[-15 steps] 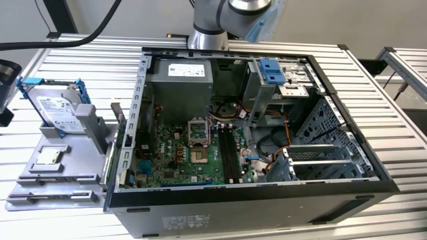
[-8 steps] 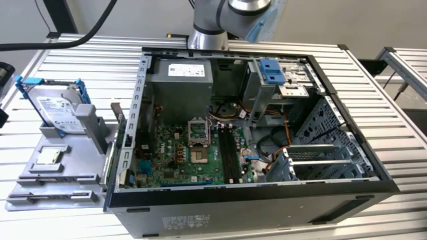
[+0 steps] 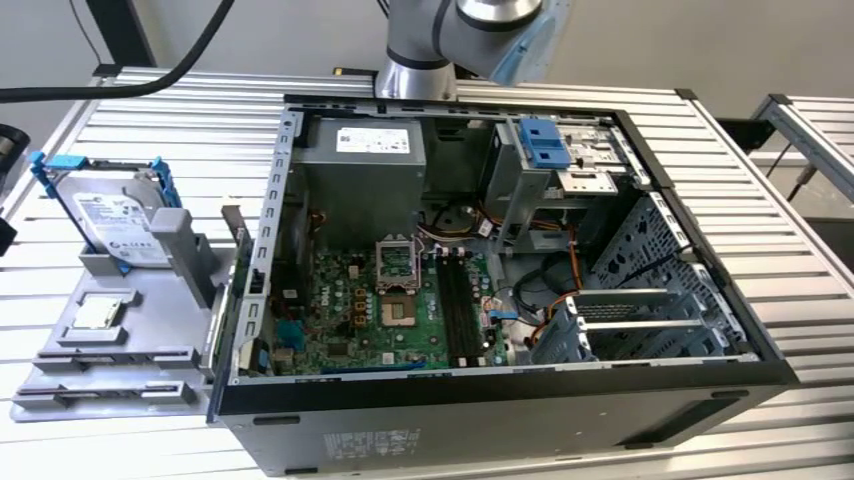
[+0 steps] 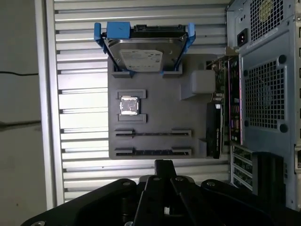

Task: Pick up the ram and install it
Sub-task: 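Pick up the ram and move it above insertion slot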

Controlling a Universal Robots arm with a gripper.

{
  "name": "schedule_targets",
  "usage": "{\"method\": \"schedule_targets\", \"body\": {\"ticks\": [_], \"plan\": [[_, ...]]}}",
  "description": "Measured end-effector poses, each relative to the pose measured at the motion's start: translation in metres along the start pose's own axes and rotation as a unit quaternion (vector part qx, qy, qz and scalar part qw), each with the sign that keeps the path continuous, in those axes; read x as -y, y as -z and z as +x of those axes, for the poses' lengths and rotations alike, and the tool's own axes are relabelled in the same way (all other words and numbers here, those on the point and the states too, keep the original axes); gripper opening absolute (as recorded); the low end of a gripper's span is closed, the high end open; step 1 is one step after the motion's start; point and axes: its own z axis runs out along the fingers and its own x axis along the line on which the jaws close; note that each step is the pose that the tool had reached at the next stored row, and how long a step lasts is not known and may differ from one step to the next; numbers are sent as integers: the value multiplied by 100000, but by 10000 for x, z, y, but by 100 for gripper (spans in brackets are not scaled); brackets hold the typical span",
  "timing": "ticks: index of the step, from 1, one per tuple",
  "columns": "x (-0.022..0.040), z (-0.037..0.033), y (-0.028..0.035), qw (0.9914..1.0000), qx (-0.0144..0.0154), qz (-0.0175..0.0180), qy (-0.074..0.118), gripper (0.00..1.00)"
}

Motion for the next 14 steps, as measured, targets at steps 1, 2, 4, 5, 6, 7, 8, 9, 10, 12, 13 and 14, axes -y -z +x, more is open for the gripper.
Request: {"method": "schedule_targets", "body": {"ticks": [1,2,4,5,6,7,8,9,10,12,13,14], "plan": [[0,0,0,100000,-2,4,-3,0],[0,0,0,100000,-2,4,1,0],[0,2,1,100000,-12,3,191,0],[0,3,1,99995,-66,-15,1025,0],[0,3,0,99982,-128,-37,1919,0],[0,3,0,99959,-193,-56,2867,0],[0,3,-1,99929,-255,-75,3769,0],[0,3,0,99891,-319,-90,4658,0],[0,3,0,99845,-386,-104,5559,0],[0,3,0,99724,-521,-139,7400,0],[0,3,0,99653,-580,-159,8297,0],[0,3,0,99575,-647,-173,9189,0]]}}
